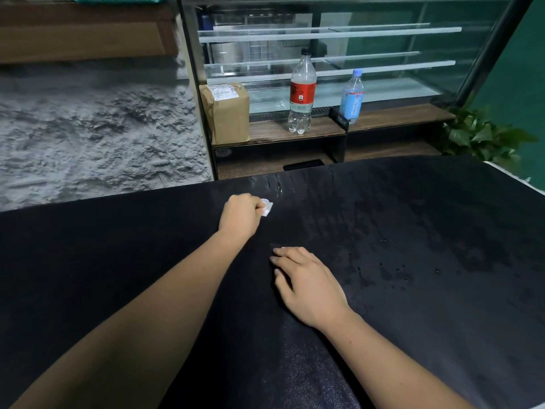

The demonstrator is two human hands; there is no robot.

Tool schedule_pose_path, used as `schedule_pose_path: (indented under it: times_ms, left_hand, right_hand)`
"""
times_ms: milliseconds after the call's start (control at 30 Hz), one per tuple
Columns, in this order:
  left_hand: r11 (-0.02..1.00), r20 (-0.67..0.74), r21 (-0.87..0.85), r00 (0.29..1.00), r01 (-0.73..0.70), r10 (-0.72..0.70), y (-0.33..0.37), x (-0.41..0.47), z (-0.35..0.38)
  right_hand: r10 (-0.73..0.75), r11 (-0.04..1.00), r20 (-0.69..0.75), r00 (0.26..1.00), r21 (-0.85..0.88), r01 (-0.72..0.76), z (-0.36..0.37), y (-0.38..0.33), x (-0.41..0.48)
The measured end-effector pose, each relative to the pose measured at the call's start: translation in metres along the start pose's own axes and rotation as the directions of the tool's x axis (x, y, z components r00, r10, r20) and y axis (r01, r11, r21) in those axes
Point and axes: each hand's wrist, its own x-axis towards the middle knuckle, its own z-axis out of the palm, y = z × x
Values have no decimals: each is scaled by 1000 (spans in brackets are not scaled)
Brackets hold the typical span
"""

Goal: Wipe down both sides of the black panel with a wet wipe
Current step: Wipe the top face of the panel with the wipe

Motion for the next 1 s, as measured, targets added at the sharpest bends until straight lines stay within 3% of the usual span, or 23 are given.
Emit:
schedule_pose_path:
  times_ms: [500,700,1000]
  left_hand:
    - [971,-81,-3,968,239,-239,-75,-7,-30]
    - [900,-119,-110,893,423,-434,-58,-5,-24]
    - [947,-96,-9,942,322,-321,-13,1,-3]
  right_hand:
    - [6,1000,-11,1000,-9,-6,3,2,0]
    - [12,1000,-2,1000,-13,-13,4,1,0]
    - [1,1000,7,1000,-20,-1,1,0,1]
